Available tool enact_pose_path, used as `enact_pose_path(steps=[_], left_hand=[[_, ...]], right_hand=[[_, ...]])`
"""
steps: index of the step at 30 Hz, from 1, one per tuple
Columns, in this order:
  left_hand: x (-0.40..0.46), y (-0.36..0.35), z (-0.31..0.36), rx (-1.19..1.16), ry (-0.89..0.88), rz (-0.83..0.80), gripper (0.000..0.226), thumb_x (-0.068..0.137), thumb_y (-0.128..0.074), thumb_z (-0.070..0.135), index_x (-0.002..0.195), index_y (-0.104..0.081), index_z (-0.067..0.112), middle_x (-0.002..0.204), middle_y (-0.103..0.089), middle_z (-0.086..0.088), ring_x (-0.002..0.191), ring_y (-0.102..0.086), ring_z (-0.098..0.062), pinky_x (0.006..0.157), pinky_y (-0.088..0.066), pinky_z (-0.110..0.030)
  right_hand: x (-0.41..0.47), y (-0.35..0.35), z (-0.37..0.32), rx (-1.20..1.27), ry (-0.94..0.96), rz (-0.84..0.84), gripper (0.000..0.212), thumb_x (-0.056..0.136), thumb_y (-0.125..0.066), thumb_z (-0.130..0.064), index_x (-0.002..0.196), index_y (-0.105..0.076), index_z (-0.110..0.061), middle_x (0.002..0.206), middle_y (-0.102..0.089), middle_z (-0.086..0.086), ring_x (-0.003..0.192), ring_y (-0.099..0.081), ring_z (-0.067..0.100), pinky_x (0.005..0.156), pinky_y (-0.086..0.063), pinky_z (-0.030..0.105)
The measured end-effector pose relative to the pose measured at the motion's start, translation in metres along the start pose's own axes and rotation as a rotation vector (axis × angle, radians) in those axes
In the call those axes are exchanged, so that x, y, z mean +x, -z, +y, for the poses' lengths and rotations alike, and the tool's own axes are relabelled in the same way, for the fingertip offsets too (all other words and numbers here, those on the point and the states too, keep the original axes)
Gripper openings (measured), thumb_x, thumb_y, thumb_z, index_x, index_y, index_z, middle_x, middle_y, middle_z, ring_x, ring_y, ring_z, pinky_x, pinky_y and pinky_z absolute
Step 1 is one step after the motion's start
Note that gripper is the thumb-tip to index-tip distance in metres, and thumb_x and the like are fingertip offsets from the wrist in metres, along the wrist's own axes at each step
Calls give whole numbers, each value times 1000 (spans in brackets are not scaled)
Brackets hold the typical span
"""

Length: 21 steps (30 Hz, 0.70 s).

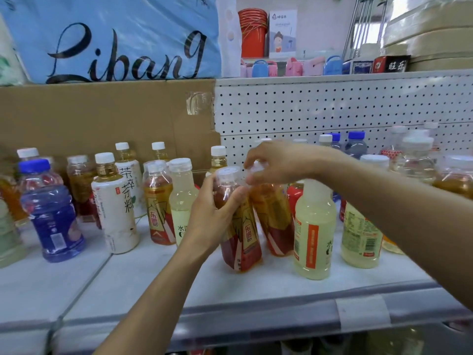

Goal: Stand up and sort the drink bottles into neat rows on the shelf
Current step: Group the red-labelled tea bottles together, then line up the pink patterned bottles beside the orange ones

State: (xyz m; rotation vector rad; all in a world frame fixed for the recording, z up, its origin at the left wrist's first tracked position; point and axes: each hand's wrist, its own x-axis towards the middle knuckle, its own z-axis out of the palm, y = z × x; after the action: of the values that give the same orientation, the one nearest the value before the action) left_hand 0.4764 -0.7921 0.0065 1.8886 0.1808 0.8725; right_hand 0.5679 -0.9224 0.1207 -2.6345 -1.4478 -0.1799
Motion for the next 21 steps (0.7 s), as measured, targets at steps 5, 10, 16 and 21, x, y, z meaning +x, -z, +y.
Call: enact_pose_path(steps=[5, 10, 16, 21], left_hand=[[-5, -10, -3, 38, 2, -20, 84, 68, -53, 77, 139, -43, 34, 122, -62, 12, 112, -60, -7, 97, -52, -43], [-4, -14, -7, 26, 10, -27, 91, 68, -53, 84, 143, -36, 36, 135, -56, 9, 123, -55, -11, 101, -49, -46], [-7, -16, -10, 4, 17, -9, 98, 64, -50, 90, 146, -32, 39, 140, -52, 10, 126, -52, -13, 103, -48, -48], [-6, -17, -13, 12, 13, -2, 89, 70, -50, 87, 144, -33, 41, 141, -52, 11, 128, -51, -13, 104, -47, -49]], right_hand=[[-39, -13, 9, -363, -191, 251, 59, 90, -49, -62, 137, -41, -28, 134, -52, 1, 126, -45, 25, 106, -32, 52], [-70, -7, 26, -90, -264, 138, 66, 81, -70, -50, 136, -44, -25, 132, -49, 2, 114, -49, 21, 89, -44, 35], [-52, -13, 39, -113, -242, 131, 50, 79, -76, -35, 117, -50, -16, 115, -47, 6, 101, -44, 22, 83, -41, 33], [-38, -25, 43, -364, -258, 217, 47, 89, -64, -27, 128, -46, -8, 131, -46, 13, 128, -34, 31, 108, -33, 42]])
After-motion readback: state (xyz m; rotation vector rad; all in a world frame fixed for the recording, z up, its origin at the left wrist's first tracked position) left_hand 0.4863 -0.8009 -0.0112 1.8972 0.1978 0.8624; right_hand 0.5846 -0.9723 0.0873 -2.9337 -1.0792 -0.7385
